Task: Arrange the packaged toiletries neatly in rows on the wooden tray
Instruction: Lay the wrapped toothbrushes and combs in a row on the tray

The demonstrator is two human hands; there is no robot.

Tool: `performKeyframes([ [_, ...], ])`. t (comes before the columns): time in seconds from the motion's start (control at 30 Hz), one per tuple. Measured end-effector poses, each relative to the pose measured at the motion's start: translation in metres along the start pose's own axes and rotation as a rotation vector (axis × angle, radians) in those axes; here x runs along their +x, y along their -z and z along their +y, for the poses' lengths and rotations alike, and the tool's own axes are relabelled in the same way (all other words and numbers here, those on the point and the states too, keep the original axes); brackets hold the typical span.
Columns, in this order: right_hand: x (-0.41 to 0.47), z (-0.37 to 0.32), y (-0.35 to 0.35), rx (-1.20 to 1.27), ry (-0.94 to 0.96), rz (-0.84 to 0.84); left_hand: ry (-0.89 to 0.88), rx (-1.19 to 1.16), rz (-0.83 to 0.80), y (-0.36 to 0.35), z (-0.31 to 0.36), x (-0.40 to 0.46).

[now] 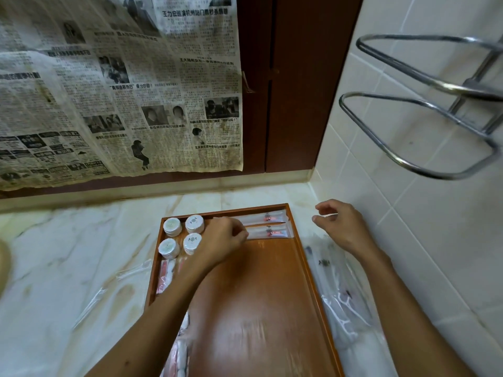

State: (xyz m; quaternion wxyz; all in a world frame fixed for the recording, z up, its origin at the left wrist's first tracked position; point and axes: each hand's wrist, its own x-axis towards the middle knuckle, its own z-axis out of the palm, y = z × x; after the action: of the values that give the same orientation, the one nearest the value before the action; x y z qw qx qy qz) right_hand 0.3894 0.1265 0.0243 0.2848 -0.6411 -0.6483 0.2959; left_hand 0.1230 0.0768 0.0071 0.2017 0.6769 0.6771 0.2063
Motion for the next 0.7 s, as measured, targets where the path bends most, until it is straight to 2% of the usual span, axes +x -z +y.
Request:
performKeyframes([
  [0.13,-0.035,0.020,0.008,-0.003,-0.067,0.028,-0.066,-0.061,-0.077,-0.022,0.021,-0.018],
  [0.27,-0.063,0.042,-0.019,-0.197,-0.208,0.029,-0.130,-0.094,-0.123,-0.051,0.035,-0.031],
  [0.33,-0.070,0.048,-0.032,-0.315,-0.212,-0.029,-0.134,-0.115,-0.173,-0.064,0.041,-0.037],
  [0.4,-0.075,0.050,-0.037,-0.350,-0.203,-0.011,-0.132,-0.135,-0.227,-0.073,0.046,-0.041],
  [0.53,-0.073,0.046,-0.033,-0.292,-0.210,0.061,-0.127,-0.176,-0.271,-0.078,0.049,-0.046],
  [0.7,-0.065,0.028,-0.010,-0.011,-0.172,0.216,-0.112,-0.241,-0.227,-0.075,0.053,-0.045],
])
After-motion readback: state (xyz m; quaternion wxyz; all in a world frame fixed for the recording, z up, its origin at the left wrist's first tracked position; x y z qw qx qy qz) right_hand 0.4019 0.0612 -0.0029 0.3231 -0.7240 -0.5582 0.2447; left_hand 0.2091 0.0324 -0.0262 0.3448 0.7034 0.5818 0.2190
